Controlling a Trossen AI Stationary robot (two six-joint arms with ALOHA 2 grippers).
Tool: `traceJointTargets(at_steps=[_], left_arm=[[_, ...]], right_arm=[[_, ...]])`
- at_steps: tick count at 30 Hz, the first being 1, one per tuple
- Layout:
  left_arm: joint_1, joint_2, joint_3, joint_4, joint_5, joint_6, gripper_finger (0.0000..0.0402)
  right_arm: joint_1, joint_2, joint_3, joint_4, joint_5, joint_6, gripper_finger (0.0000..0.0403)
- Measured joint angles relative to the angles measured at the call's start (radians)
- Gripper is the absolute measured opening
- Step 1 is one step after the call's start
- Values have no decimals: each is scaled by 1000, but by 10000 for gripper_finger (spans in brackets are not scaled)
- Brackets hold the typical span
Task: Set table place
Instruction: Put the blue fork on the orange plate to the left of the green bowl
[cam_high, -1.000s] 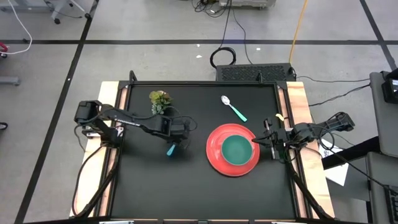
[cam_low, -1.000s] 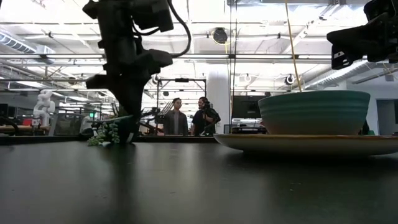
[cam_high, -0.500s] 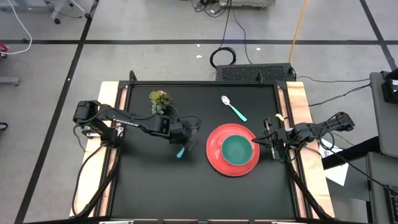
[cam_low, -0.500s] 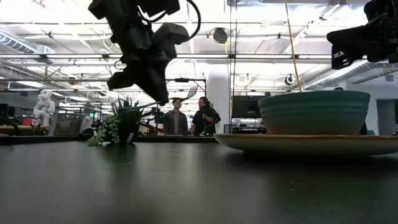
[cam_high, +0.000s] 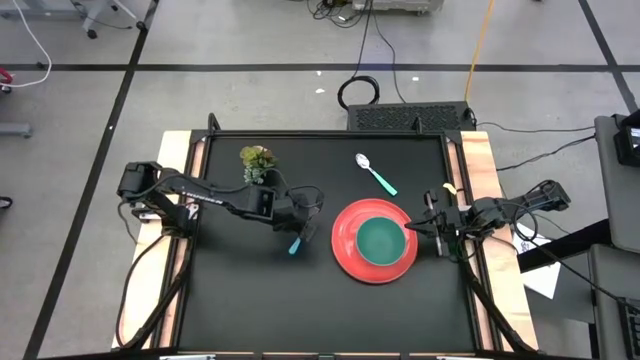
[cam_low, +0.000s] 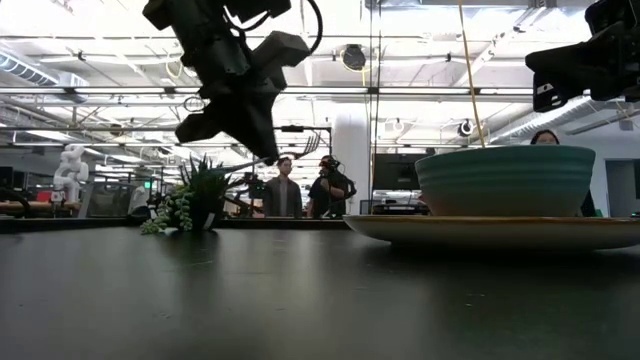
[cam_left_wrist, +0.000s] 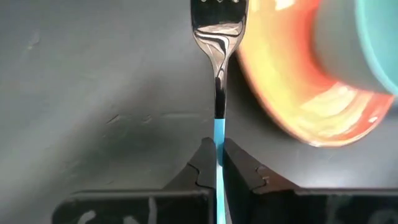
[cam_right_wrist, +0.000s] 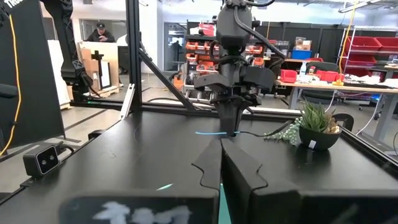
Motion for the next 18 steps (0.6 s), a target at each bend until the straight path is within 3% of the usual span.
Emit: traceJointTargets(at_steps=[18], left_arm=[[-63, 59, 4, 306, -44, -73, 7]], right_arm=[[0, 0, 0, 0, 0, 7, 0]])
